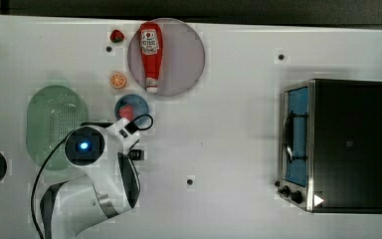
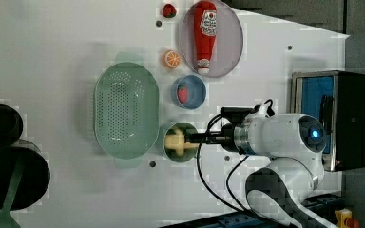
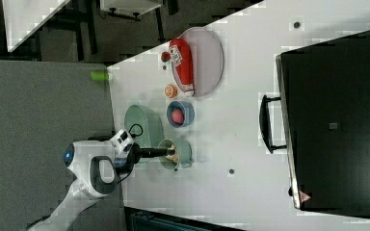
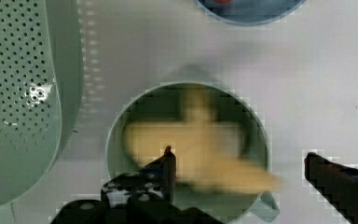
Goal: Pick Banana and place it in mug.
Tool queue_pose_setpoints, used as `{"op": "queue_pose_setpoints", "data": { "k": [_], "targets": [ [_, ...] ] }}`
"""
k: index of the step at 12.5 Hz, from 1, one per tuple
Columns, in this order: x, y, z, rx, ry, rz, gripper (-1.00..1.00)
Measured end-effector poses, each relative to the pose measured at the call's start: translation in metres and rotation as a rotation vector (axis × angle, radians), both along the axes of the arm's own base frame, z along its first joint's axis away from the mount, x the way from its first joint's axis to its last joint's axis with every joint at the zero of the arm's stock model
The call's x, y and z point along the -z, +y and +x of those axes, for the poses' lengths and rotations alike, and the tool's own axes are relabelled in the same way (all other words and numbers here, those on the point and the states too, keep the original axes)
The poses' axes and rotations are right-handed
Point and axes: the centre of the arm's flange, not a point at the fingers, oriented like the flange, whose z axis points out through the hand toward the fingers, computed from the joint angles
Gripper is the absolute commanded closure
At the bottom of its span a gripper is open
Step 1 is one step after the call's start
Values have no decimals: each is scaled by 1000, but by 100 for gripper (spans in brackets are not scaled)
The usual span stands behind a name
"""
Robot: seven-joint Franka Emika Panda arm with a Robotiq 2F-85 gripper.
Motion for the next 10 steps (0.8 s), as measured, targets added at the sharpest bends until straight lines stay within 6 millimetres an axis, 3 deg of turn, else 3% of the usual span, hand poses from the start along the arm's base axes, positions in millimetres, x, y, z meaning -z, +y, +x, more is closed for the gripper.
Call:
{"op": "queue_pose_setpoints", "data": {
  "k": [3, 5, 7, 10],
  "targets": [
    [-31, -4, 0, -5, -35, -23, -100],
    [-70, -14, 6, 28, -86, -26, -100],
    [-126, -37, 16, 87, -175, -22, -100],
    [-235, -105, 27, 223, -218, -38, -100]
  ]
}}
